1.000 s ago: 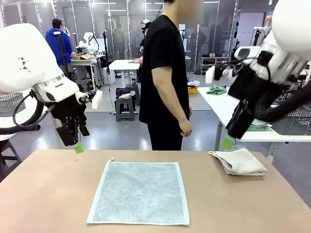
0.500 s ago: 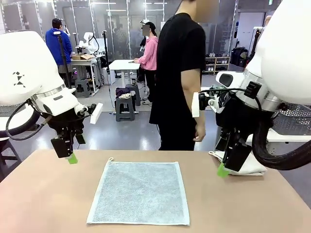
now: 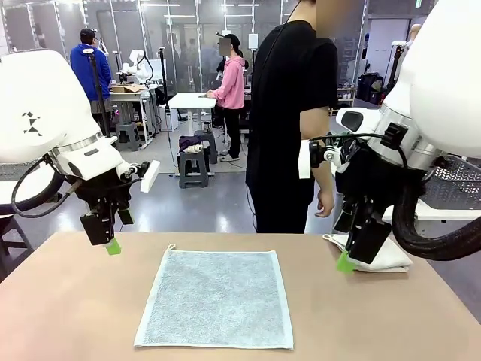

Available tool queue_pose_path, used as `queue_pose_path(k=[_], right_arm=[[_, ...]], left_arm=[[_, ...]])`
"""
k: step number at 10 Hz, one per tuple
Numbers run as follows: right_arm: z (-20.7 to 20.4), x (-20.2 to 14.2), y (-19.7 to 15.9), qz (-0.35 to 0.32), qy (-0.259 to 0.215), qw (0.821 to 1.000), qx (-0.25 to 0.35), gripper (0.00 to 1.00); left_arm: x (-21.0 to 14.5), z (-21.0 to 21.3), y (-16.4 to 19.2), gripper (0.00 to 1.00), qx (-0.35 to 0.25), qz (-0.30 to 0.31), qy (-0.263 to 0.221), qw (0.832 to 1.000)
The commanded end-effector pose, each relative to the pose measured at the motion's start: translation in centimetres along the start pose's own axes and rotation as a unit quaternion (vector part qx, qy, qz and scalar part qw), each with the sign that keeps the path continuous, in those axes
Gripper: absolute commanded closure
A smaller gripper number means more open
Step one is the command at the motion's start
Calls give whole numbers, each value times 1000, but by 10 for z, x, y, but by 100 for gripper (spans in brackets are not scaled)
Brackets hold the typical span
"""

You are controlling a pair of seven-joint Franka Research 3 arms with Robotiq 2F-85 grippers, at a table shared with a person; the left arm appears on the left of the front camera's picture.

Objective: Fold the towels and place them in the basket.
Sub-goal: When a person lays out a Towel with hook on the table, fold it in half twice.

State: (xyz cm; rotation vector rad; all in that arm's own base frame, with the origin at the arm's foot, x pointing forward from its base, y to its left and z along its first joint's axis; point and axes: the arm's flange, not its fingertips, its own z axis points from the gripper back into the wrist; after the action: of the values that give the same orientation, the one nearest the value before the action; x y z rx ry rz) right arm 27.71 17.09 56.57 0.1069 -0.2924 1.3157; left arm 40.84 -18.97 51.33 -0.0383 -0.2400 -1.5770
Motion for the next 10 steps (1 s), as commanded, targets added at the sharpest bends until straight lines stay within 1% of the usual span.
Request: queue_pose_path(k=[1, 2, 4, 5, 8, 10], right_arm=[[-8, 4, 11, 37, 0, 999, -4, 0], [-18, 7, 18, 54, 2, 998, -9, 0], [-43, 15, 28, 79, 20, 997, -7, 0], [-59, 17, 33, 89, 34, 995, -14, 0], [-109, 19, 49, 117, 72, 991, -1, 0], [-139, 24, 57, 120, 94, 988, 6, 0]], left_arm=[[10, -7, -16, 0, 6, -3, 12, 1000], [17, -14, -29, 0, 13, -4, 6, 1000], [24, -26, -50, 0, 28, -3, 23, 999], [22, -33, -61, 0, 39, 8, 37, 998], [12, -63, -95, 0, 47, 24, 50, 997], [4, -89, -109, 0, 39, 35, 60, 997]])
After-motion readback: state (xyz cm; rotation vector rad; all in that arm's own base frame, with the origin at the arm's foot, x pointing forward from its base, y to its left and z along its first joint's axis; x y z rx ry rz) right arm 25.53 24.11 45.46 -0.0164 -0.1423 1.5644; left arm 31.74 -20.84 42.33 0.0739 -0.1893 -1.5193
